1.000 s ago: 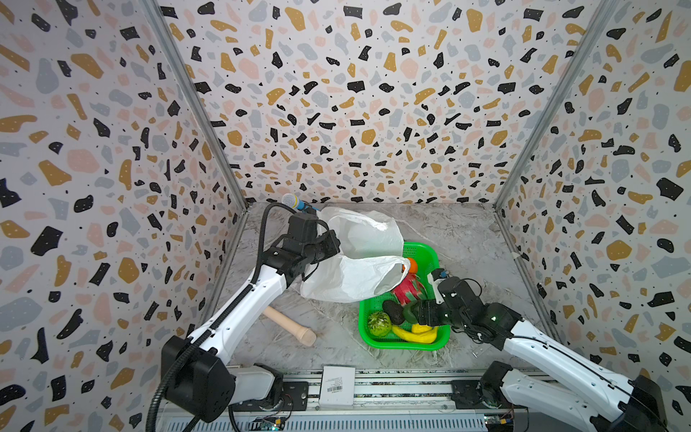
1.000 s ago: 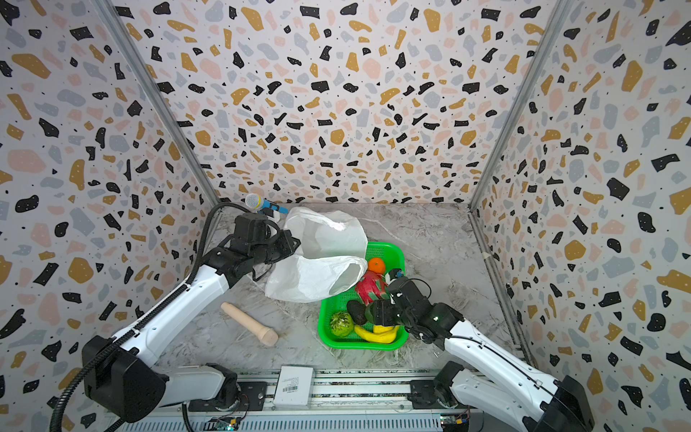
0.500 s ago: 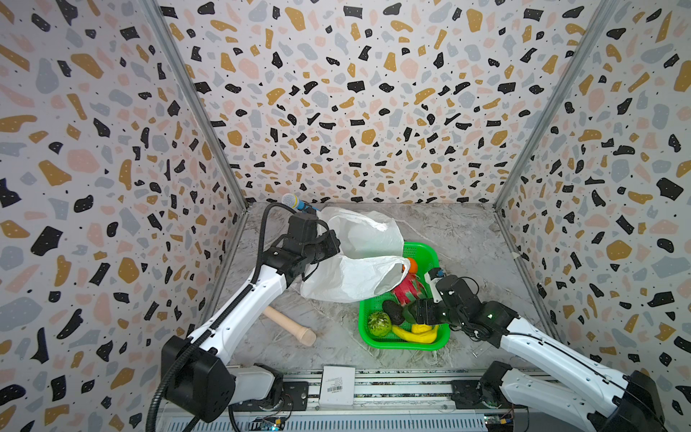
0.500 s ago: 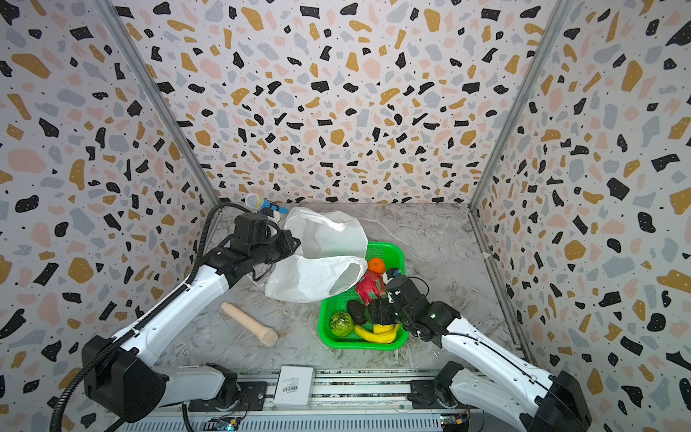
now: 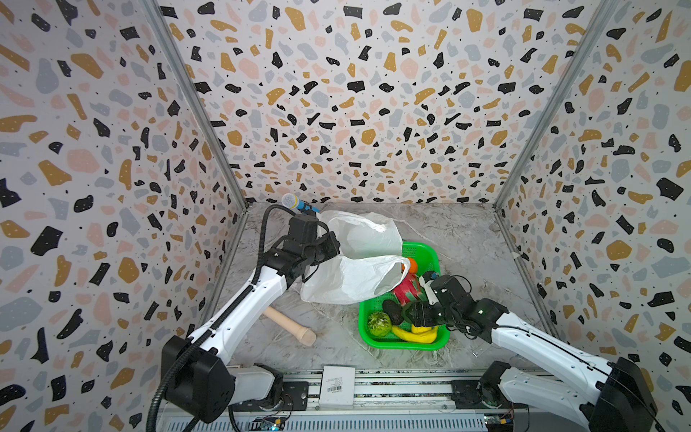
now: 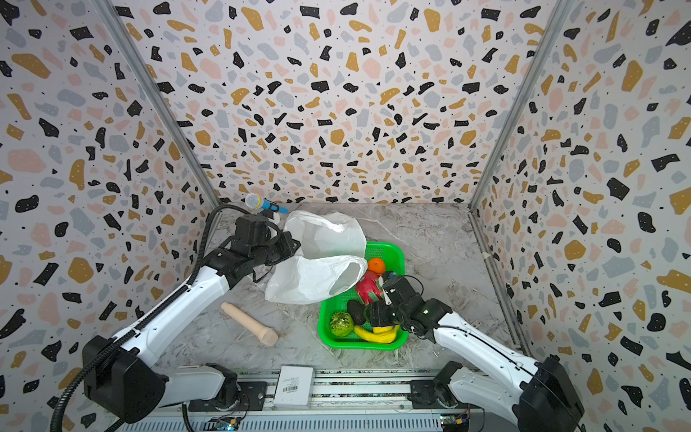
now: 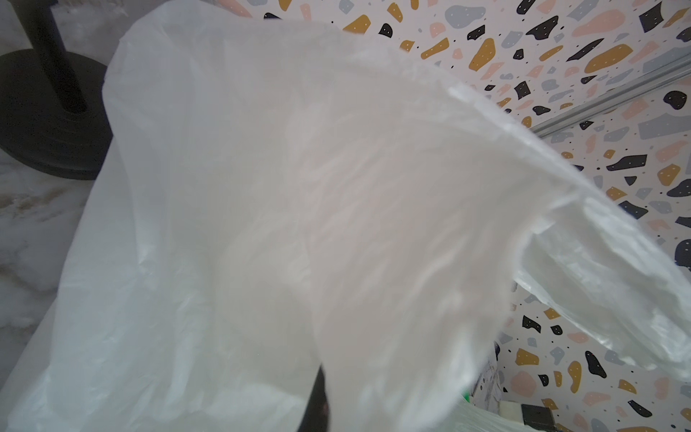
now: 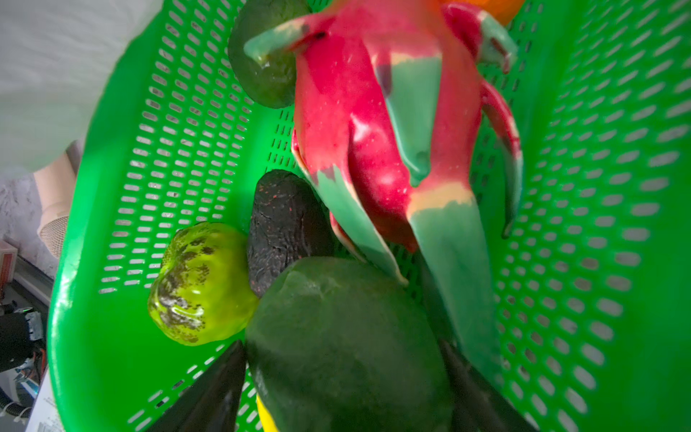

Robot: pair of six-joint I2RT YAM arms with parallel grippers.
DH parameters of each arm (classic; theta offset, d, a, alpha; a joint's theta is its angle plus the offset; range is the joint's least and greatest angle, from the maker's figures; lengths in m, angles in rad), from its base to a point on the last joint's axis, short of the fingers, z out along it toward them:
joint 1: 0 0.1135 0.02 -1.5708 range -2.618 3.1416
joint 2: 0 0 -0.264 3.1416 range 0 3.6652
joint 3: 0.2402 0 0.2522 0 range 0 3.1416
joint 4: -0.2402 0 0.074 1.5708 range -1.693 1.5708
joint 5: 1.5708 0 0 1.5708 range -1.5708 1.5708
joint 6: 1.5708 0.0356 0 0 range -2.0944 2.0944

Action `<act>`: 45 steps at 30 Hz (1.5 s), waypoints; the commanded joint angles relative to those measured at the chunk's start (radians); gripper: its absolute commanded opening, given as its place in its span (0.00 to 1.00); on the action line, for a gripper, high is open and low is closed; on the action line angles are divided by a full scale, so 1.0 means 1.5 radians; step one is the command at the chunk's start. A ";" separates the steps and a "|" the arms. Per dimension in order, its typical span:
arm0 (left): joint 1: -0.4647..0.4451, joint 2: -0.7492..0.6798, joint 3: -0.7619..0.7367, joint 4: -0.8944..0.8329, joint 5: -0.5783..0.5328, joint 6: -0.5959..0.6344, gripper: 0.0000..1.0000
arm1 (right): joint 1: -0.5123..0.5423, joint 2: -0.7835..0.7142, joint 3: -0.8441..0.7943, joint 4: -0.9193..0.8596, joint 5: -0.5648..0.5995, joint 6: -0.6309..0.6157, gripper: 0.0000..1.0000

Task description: Place the fruits into the plastic bag

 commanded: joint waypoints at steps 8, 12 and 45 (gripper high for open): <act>0.004 -0.021 -0.016 0.029 0.003 -0.007 0.00 | -0.004 0.015 0.001 0.039 -0.031 -0.028 0.67; 0.005 -0.020 -0.020 0.029 0.002 -0.009 0.00 | -0.007 -0.003 -0.005 0.048 -0.034 -0.030 0.50; 0.004 -0.054 -0.057 0.051 0.039 -0.039 0.00 | 0.030 0.177 0.314 0.297 -0.078 -0.125 0.51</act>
